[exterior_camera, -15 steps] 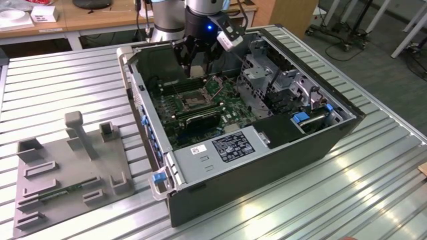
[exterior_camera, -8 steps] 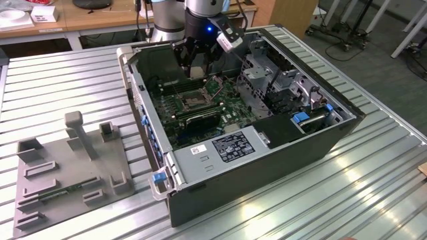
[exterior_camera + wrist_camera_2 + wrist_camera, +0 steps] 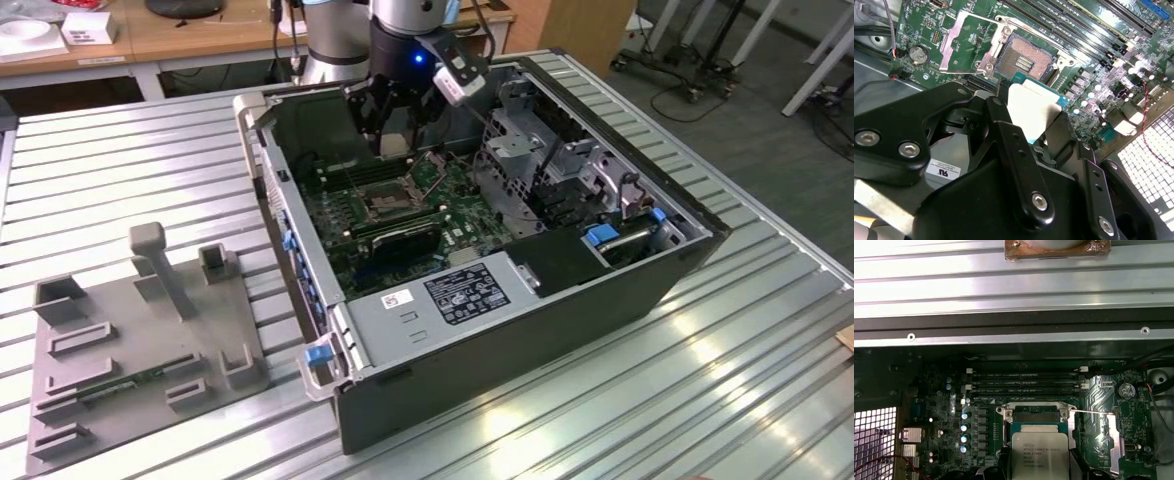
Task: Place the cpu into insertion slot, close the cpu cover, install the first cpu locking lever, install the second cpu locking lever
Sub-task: 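Place the cpu into insertion slot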
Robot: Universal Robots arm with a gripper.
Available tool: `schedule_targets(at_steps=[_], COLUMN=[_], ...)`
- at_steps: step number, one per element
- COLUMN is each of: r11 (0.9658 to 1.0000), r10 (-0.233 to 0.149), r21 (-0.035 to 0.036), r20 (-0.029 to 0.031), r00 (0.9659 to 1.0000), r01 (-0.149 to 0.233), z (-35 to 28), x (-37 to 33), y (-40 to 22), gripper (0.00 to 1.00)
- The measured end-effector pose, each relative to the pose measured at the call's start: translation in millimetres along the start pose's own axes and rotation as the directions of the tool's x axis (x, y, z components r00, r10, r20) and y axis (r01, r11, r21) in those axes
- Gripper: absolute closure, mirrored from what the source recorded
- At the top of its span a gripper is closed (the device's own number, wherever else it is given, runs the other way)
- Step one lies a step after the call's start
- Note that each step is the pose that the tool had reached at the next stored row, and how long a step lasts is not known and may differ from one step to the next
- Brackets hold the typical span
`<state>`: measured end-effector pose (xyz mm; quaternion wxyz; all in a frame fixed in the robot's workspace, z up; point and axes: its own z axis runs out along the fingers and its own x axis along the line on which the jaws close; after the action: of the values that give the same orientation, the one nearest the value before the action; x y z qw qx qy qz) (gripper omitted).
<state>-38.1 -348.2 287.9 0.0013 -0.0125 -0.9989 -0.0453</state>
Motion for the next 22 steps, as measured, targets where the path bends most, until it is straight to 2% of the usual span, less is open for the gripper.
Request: schedule_targets(at_steps=[16,22], r11=[1.0000,0.9987], r10=[0.002,0.051], r21=[0.0003,0.0000], r20=[0.0000,0.0043], r00=[1.0000,0.9987], r01=[-0.002,-0.051], z=[0.3,0.8], x=[0.0,0.0], y=[-0.1,-0.1], gripper=[0.46,0.46])
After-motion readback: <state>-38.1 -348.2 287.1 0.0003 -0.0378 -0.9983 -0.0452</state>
